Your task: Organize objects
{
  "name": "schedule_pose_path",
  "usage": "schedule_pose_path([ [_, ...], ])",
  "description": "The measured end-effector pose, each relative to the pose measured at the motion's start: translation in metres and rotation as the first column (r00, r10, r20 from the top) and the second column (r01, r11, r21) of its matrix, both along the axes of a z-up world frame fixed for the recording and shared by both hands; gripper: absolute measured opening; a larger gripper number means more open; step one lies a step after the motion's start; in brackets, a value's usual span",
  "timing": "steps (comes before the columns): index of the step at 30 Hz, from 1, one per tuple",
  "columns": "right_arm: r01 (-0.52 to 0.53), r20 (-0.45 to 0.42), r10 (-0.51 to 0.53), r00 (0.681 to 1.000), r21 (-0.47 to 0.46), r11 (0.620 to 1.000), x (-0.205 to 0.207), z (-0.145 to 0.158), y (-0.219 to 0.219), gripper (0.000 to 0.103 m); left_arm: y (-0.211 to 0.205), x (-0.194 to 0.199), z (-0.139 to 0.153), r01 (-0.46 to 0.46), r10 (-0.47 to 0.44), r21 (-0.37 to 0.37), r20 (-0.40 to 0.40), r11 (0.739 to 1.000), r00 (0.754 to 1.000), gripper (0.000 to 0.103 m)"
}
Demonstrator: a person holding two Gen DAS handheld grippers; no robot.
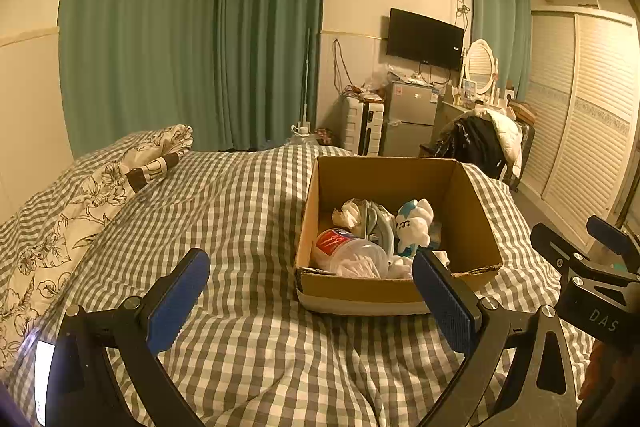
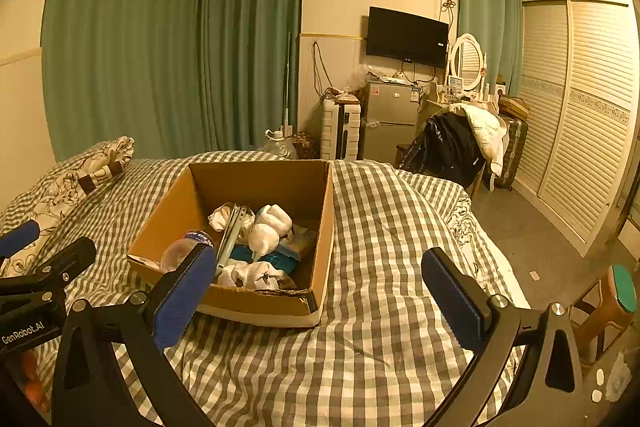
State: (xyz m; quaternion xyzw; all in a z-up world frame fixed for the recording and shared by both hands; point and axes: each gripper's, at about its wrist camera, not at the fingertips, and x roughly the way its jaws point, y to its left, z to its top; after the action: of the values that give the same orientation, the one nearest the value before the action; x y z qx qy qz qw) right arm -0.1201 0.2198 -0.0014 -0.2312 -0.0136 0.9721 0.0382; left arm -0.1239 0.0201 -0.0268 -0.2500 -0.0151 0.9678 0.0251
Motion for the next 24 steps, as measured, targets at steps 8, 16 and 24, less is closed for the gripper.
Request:
schedule_pose_path([
  [8,-0.001,0.003,0.001,1.0,0.001,1.0,-0.0002,-0.0003,-0.0005,0.103,0.0013,0.0004,-0.0011,0.001,-0.001,0.0,0.004,1.0,1.0,0.103],
  [16,-0.003,0.003,0.003,1.0,0.001,1.0,0.0004,-0.0039,-0.0017,0.103,0.0017,0.0009,-0.0008,0.002,-0.002,0.003,0.002,1.0,1.0,0.103],
  [24,-0.003,0.007,0.003,1.0,0.002,1.0,0.0001,-0.0045,0.0001,0.103,0.0027,0.0014,-0.0006,-0.002,0.002,-0.008,-0.005,1.0,1.0,0.103],
])
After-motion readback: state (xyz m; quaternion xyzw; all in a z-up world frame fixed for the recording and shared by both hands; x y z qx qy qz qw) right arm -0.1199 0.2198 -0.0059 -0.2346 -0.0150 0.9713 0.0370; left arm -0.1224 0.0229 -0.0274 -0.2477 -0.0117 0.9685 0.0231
